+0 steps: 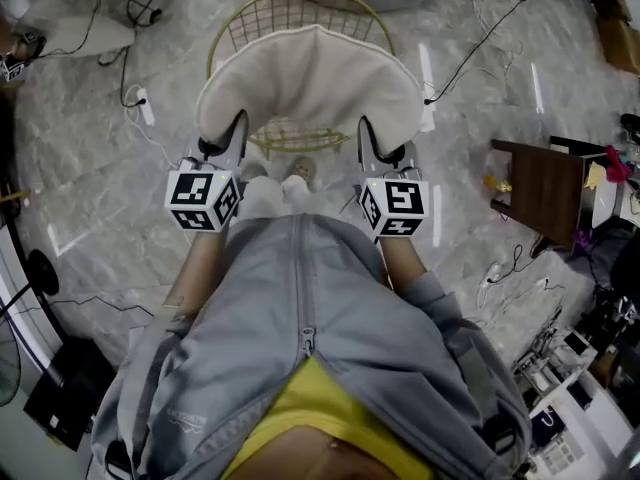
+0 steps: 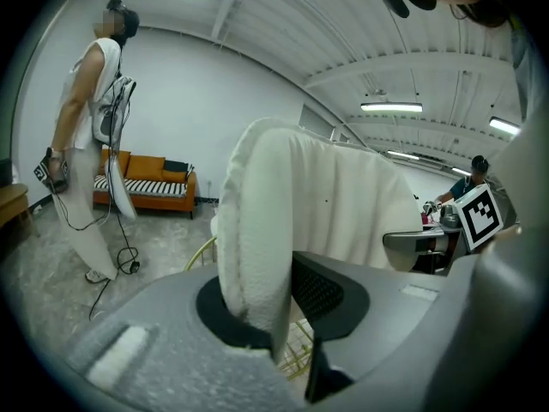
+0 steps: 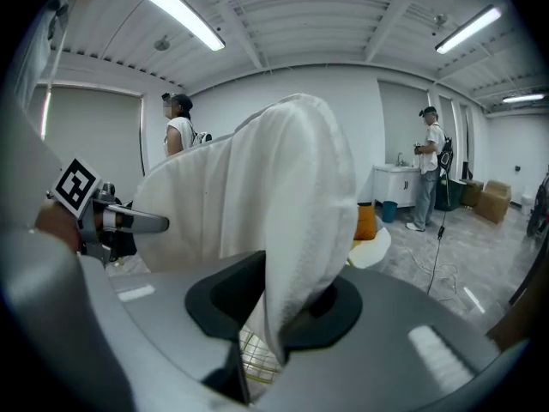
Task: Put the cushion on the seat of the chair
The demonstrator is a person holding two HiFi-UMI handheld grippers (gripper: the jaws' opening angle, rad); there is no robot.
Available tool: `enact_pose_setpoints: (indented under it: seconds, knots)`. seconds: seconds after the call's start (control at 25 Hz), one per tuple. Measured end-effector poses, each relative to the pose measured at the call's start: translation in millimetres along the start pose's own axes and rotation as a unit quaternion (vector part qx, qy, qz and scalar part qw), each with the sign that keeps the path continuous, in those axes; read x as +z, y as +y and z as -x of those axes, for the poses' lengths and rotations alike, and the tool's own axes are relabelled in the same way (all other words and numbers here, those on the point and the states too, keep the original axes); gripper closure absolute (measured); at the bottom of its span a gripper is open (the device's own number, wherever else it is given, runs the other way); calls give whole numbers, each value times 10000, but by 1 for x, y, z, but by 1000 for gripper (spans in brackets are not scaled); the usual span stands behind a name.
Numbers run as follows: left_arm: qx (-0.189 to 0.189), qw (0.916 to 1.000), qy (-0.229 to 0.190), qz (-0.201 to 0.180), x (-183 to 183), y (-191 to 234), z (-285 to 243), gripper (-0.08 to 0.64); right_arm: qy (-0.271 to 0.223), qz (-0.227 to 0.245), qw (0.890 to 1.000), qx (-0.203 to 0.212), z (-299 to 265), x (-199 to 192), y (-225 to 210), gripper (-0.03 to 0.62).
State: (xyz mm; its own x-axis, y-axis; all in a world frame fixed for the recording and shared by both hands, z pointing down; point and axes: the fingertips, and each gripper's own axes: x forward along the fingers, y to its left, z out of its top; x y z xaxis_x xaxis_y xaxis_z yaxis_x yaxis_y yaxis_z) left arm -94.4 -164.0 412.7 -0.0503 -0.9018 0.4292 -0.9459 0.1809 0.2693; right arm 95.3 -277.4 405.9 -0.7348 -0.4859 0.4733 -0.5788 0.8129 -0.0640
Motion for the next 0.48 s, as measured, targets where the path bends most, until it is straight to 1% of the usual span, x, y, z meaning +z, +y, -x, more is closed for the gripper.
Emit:
enact_pose_setpoints:
  seconds: [0.24,0.36,0.48]
  knots:
    - [-112,9975,604,353,-46,14,-25,492,599,-35,9982,37,-25,-43,-5,522]
    - [-193,9941,951,487,-72,22,-36,492,948,-128,9954,29,-37,-69,-5,520]
    - [-218,9898,1257,629,-97,32,-49,492,1260,-185,9918,108,-53,-92,-7,522]
